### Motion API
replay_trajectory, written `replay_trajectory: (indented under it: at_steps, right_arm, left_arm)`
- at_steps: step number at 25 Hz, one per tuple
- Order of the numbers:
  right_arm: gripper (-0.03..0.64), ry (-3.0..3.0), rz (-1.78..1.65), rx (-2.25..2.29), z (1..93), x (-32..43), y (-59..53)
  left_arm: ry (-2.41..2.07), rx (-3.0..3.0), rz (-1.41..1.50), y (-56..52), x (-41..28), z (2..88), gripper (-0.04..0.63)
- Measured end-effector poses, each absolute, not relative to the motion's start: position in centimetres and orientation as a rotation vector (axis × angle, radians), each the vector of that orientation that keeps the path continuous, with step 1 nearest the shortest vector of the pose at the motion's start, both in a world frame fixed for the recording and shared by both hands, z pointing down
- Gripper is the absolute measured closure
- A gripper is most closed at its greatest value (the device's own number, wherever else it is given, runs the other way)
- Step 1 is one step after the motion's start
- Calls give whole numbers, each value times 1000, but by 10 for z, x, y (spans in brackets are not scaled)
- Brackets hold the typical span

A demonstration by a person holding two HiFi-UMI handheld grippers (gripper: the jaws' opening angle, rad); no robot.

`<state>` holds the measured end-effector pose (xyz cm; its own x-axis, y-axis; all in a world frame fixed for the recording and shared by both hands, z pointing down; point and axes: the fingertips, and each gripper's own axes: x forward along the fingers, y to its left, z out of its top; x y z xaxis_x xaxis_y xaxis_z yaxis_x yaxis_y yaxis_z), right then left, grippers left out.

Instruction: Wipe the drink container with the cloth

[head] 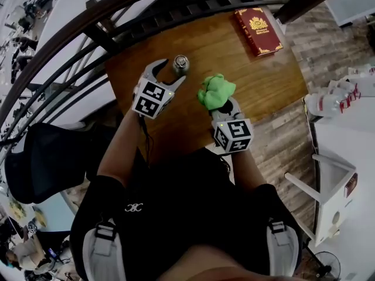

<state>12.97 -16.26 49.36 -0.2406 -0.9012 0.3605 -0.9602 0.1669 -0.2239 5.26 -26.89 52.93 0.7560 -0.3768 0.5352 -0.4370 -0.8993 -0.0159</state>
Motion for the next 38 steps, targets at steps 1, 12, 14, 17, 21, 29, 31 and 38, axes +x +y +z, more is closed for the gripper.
replay_trajectory:
  at_steps: [1, 12, 14, 17, 21, 29, 31, 38]
  right_arm:
    - [566, -2284, 624, 1839, 496, 131, -163]
    - [566, -2234, 655, 1778, 524, 141, -156]
    - [566, -2231, 657, 1771, 527, 143, -155]
    - [566, -2240, 660, 1753, 530, 142, -154]
    - [566, -2250, 668, 1726, 533, 143, -157]
    - [566, -2335, 671, 1558, 546, 122, -165]
    - [566, -2390, 679, 1466, 547, 109, -168]
    - [566, -2546, 689, 1076, 560, 53, -178]
  left_arm:
    - [-637, 2834, 856, -271, 58, 534, 261]
    - [-479, 2761, 1124, -306, 88, 613, 242]
    - [-463, 2742, 1164, -309, 91, 623, 242]
    - [-433, 2709, 1234, -305, 93, 628, 242]
    - [-464, 2699, 1230, -310, 93, 634, 267]
    - [-565, 2661, 1089, -325, 79, 639, 272]
    - [-607, 2610, 1027, -329, 73, 640, 272]
    - [-711, 2296, 716, -326, 42, 638, 273]
